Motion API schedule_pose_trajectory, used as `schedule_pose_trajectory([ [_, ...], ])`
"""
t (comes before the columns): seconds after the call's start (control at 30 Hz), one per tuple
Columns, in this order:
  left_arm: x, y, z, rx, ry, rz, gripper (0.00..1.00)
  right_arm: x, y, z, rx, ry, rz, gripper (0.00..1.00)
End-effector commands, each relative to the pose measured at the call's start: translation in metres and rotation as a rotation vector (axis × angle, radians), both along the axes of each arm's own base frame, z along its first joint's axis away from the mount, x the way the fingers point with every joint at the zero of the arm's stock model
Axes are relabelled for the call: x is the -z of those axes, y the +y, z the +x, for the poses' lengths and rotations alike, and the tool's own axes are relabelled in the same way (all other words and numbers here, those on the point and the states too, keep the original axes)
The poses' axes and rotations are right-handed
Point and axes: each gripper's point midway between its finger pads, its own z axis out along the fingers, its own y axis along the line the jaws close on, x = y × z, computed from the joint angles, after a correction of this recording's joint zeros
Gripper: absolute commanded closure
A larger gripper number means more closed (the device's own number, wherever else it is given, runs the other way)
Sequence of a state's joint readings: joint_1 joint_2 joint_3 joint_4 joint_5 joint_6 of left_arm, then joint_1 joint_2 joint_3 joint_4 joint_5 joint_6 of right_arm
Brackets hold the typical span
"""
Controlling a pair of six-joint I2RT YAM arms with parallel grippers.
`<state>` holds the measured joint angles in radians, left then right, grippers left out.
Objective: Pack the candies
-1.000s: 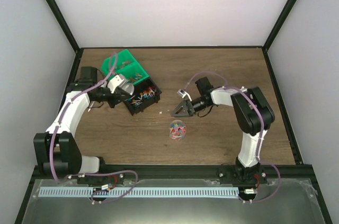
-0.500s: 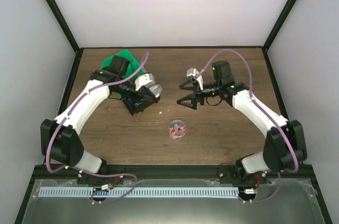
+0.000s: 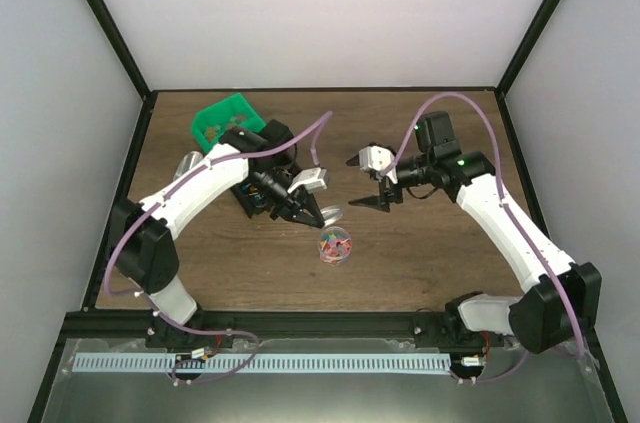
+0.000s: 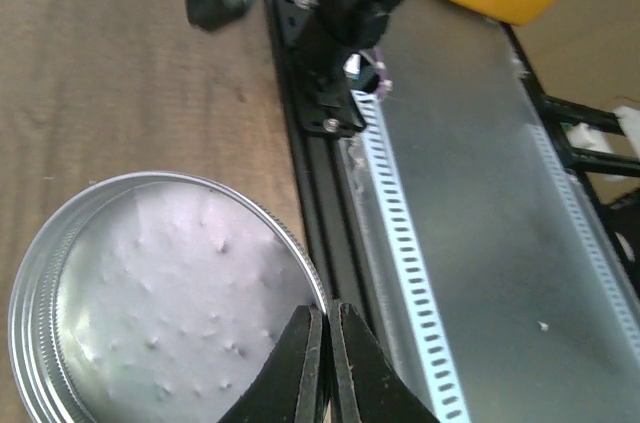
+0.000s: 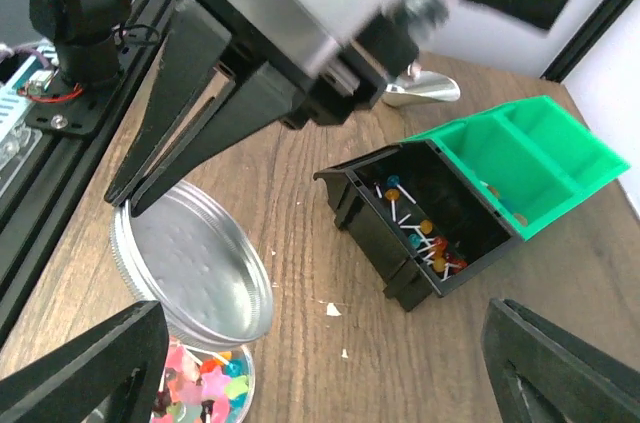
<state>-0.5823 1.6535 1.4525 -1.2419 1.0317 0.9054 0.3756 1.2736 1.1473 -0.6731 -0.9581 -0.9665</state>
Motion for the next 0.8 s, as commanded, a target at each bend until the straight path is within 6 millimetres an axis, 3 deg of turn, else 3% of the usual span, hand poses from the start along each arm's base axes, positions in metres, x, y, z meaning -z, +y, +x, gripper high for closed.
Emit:
schedule_pose_trajectory([
  [0.0, -0.014, -0.003, -0.024, 0.099, 0.083, -0.065, 0.96, -0.017, -0.008, -0.029, -0.118, -0.167, -0.041, 0.13],
  [0.13, -0.015, -0.006, -0.026, 0.109, 0.094, -0.074, 0.96, -0.014, -0.003, -0.057, -0.196, -0.172, -0.045, 0.18],
  [0.23, -0.016, -0.006, -0.027, 0.11, 0.095, -0.079, 0.96, -0.014, 0.0, -0.065, -0.214, -0.169, -0.044, 0.19],
  [0.5, -0.019, -0.009, -0.025, 0.105, 0.111, -0.092, 0.96, 0.022, 0.018, -0.071, -0.216, -0.191, -0.149, 0.25],
  [0.63, -0.018, -0.009, -0.026, 0.105, 0.116, -0.088, 0.96, 0.025, 0.023, -0.065, -0.192, -0.216, -0.168, 0.32],
  [0.77, -0.017, -0.01, -0.026, 0.105, 0.128, -0.091, 0.96, 0.02, 0.028, -0.058, -0.165, -0.239, -0.158, 0.46],
])
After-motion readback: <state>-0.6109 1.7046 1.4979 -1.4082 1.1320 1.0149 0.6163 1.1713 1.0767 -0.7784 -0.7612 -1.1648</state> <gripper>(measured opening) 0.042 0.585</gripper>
